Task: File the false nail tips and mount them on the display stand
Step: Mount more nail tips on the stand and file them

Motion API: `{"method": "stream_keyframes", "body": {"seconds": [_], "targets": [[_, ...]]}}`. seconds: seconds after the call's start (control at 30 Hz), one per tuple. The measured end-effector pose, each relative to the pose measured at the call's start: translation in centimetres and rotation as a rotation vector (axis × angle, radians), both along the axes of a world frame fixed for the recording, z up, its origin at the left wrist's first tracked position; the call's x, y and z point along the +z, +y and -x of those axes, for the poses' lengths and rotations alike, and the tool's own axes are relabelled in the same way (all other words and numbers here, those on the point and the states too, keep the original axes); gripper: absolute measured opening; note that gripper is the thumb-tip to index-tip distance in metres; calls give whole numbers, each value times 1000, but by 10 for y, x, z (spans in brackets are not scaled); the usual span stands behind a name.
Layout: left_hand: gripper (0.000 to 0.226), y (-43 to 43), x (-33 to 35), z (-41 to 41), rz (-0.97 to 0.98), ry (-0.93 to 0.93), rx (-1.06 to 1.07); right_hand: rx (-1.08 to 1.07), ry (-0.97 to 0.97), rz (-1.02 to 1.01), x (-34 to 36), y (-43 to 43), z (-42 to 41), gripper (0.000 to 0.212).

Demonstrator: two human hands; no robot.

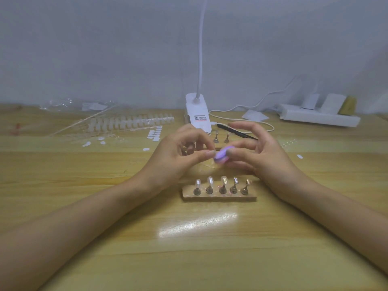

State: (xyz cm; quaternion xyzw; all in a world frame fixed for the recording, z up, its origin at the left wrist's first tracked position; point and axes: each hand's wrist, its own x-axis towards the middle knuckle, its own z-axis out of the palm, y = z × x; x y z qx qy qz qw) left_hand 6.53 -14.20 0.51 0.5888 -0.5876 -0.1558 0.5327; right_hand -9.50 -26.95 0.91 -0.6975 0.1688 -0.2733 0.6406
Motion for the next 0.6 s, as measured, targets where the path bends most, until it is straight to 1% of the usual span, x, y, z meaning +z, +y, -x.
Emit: {"method": "stream_keyframes", "body": {"seconds": [0.03, 0.13, 0.23, 0.27, 0.33, 0.4, 0.5, 0.53, 0.6], "targets": [[9, 0, 0, 0, 4, 9, 15, -7, -3, -10, 0, 0, 0, 64], [9, 1, 1, 0, -1, -20, -5, 83, 59, 52, 1, 4, -1, 66], [7, 1, 1, 1, -3, -6, -10, -30, -23, -26, 0, -1, 0, 63], [6, 1, 1, 1, 1, 3, -1, -39, -27, -39, 0, -2, 0, 64], [7, 1, 1, 1, 0, -15, 2, 37, 36, 5, 1, 2, 0, 65], [8, 2, 2, 1, -4, -40, 2, 68, 45, 30, 1, 4, 0, 63], [4, 2, 3, 2, 6, -22, 14, -32, -32, -31, 0, -2, 1, 64], [5, 2, 3, 2, 12, -13, 19, -24, -18, -18, 0, -1, 1, 65], [6, 2, 2, 2, 20, -10, 29, 77, 51, 66, 1, 5, 0, 67]]}}
